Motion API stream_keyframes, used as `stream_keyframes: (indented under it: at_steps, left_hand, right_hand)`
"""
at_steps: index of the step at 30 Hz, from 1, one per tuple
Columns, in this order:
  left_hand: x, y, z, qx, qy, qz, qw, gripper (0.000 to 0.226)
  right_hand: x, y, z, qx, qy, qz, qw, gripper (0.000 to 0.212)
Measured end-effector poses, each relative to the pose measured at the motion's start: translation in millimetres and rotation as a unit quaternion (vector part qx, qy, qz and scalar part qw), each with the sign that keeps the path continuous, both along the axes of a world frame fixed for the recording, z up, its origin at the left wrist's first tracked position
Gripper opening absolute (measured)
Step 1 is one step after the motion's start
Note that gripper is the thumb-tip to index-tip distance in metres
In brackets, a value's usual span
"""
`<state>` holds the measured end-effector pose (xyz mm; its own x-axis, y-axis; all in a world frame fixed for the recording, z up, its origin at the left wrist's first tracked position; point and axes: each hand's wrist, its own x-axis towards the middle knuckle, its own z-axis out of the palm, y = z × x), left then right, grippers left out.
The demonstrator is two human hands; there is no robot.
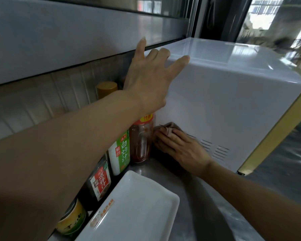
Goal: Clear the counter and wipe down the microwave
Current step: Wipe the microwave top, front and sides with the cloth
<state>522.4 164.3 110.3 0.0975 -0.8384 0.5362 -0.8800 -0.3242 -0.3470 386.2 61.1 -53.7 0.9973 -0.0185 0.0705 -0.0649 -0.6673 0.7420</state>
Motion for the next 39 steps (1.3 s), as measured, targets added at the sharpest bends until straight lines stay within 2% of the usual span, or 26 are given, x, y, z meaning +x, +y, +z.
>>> stream_keyframes:
  at_steps: [3, 5, 11, 15, 21, 25, 28, 33, 36, 39]
  left_hand:
    - [-0.6, -0.7, 1.8, 0.006, 0.001, 0.004, 1.0, 0.098]
    - [-0.5, -0.8, 1.9, 0.01, -0.003, 0.006, 1.0, 0.098]
    - [-0.9, -2.5, -0.7, 0.008, -0.013, 0.015, 1.0, 0.098]
    - [-2.0, -3.0, -2.4, 0.005, -0.012, 0.014, 1.0, 0.097]
    - [-4.2, -2.1, 0.9, 0.017, 0.001, 0.017, 1.0, 0.098]
    - [-4.3, -2.1, 1.6, 0.015, 0.017, 0.014, 1.0, 0.099]
    - [-7.5, -2.0, 1.3, 0.012, 0.018, 0.013, 1.0, 0.1]
    - [-12.3, -0.8, 0.3, 0.007, 0.017, 0.021, 1.0, 0.1]
    - [-13.7, 1.9, 2.0, 0.008, 0.012, 0.017, 1.0, 0.099]
    - [-15.9, 4.0, 4.2, 0.019, 0.005, 0.028, 0.999, 0.098]
  right_hand:
    - [-37.3, -4.7, 4.4, -0.014, 0.003, -0.021, 1.0, 0.075]
    - [-54.2, -6.8, 5.5, 0.019, -0.002, -0.023, 1.0, 0.086]
    - [-11.7, 1.3, 0.8, 0.025, 0.008, -0.002, 1.0, 0.072]
    - [16.0, -0.8, -5.7, 0.03, 0.042, -0.039, 0.998, 0.066]
    - [-50.1, -6.4, 1.7, 0.002, 0.049, -0.047, 0.998, 0.074]
    - [-101.3, -14.6, 2.3, 0.037, 0.035, -0.059, 0.997, 0.081]
    - [-89.9, -11.5, 5.6, 0.058, 0.036, -0.059, 0.996, 0.081]
    - [-26.4, 1.4, 5.8, 0.05, 0.05, -0.015, 0.997, 0.053]
    - [-18.6, -5.4, 0.4, 0.059, 0.065, -0.029, 0.996, 0.053]
    - [-62.9, -12.4, 2.4, 0.046, 0.046, -0.029, 0.997, 0.059]
